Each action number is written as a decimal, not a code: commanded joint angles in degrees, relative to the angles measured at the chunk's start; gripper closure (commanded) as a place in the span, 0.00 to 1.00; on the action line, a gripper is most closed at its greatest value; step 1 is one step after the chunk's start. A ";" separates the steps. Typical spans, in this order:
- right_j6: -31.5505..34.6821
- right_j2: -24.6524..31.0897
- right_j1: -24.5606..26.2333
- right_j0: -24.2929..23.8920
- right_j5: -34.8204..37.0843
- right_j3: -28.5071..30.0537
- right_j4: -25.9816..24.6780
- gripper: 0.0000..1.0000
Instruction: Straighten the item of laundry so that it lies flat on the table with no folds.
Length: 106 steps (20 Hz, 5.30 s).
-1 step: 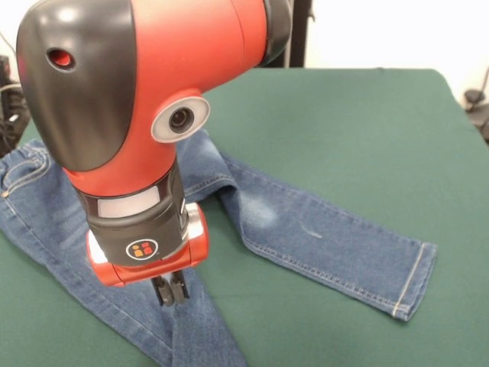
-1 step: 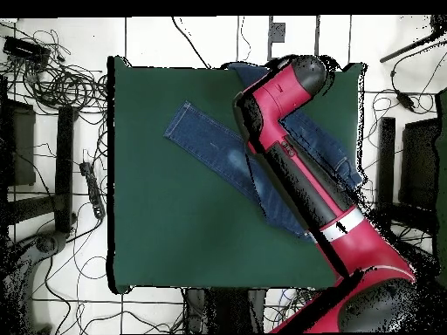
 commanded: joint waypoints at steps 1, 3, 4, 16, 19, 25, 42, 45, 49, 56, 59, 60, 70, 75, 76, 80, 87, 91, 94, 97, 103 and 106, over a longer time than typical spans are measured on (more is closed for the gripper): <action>-13.62 -4.13 4.00 2.60 -2.83 1.21 1.89 1.00; -13.52 -4.22 4.04 2.83 -3.19 0.99 1.87 1.00; -13.46 -4.26 4.05 2.94 -3.37 0.88 1.85 0.00; -12.43 -5.72 6.29 3.08 -0.36 1.00 -0.45 0.00; -12.53 -6.01 7.71 3.20 0.64 0.41 -1.70 0.00; -11.71 -5.80 8.37 3.03 0.58 0.57 -3.44 1.00; -9.99 -4.35 6.83 3.76 0.27 1.98 -3.35 1.00; -9.19 -5.81 6.42 4.95 -0.28 1.80 -5.03 1.00; -4.97 -7.18 7.13 6.96 -0.43 1.55 -6.43 1.00; 2.34 -9.52 6.20 11.04 -5.17 -0.09 -7.92 1.00; 3.51 -9.99 6.44 11.89 -5.16 -0.72 -8.60 1.00; 3.85 -10.11 6.57 12.12 -5.14 -0.92 -8.76 1.00; 6.17 -11.48 8.05 13.78 -2.54 -2.07 -10.43 1.00; -6.09 -11.90 6.07 9.00 -1.69 -0.04 -9.84 1.00; -7.92 -11.99 6.01 8.52 -2.07 -0.22 -9.72 1.00; -9.93 -10.47 6.13 7.16 -1.15 0.10 -8.25 0.00; -10.55 -8.96 6.48 6.30 -1.11 0.20 -6.17 0.00; -10.69 -9.05 6.99 6.37 -0.51 -0.07 -6.53 0.00; -10.90 -8.45 7.74 6.05 0.94 -0.11 -6.55 0.00; -9.10 -7.24 8.79 6.22 2.46 -0.06 -6.07 0.00; -7.10 -6.19 8.84 6.26 3.06 0.59 -5.44 0.00; -6.76 -5.97 8.50 6.40 2.81 0.56 -5.40 0.00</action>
